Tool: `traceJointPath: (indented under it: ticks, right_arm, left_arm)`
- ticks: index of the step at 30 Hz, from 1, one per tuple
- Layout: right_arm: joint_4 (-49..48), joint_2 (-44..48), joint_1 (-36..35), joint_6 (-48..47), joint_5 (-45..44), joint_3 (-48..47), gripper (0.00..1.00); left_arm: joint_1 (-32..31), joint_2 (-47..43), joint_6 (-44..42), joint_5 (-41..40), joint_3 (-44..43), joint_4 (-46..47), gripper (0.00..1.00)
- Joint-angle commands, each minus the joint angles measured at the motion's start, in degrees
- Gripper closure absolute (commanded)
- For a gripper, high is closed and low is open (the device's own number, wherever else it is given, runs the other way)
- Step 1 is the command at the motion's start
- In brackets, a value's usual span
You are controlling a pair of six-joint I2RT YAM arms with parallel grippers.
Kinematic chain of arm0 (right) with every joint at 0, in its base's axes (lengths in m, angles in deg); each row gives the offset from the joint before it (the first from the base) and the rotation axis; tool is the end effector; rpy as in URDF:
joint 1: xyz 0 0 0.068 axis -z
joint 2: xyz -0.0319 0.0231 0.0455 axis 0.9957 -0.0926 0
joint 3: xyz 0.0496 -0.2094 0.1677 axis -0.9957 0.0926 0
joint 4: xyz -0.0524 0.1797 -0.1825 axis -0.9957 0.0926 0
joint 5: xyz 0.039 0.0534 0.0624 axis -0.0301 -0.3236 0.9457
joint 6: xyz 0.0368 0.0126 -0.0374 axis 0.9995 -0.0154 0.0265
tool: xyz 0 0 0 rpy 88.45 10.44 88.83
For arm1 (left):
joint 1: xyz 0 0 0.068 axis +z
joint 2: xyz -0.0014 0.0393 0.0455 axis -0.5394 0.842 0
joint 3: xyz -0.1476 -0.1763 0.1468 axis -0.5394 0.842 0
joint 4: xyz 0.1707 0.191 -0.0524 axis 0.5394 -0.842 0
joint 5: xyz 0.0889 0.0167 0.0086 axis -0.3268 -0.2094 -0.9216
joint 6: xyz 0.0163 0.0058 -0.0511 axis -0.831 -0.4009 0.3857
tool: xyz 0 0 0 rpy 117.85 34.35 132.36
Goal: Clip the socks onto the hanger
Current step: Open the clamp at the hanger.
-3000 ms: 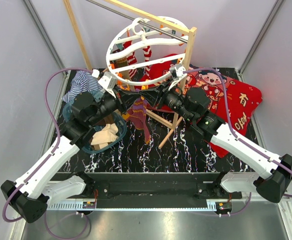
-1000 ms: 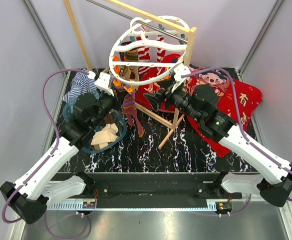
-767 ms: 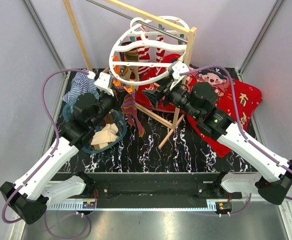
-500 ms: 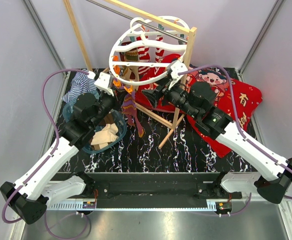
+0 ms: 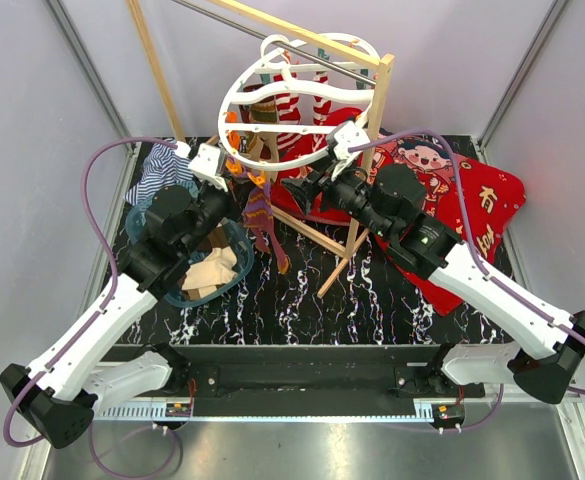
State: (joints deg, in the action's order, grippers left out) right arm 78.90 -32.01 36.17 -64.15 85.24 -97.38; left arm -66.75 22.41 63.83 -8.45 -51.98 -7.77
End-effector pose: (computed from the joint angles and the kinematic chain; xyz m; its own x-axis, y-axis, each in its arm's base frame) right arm 0.1878 0.2124 0.4563 0.1084 0.0304 -0.9936 -0.7431 0.6664 -0.0607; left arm 0.1854 -0.1241 0.4070 -0.0965 -0.1206 -0.9880 0.5214 0.8394 -0.1534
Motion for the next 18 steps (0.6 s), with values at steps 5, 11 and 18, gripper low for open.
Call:
traceJointPath:
  ticks: [5,11,18]
  right_arm:
    - [-0.52,-0.87,-2.38,-3.08,-6.95,-3.19,0.42]
    - [-0.43,-0.87,-2.47,-0.19,-7.57,-3.36,0.63]
    - [-0.43,-0.96,-2.55,8.33,-8.54,-2.4,0.81]
  left_arm:
    - [0.18,-0.75,-0.43,0.07,-2.9,0.82,1.0]
    - [0.18,-0.75,-0.6,-0.9,-2.81,0.56,1.0]
    - [0.27,0.13,-1.74,-2.92,-3.25,0.64,1.0]
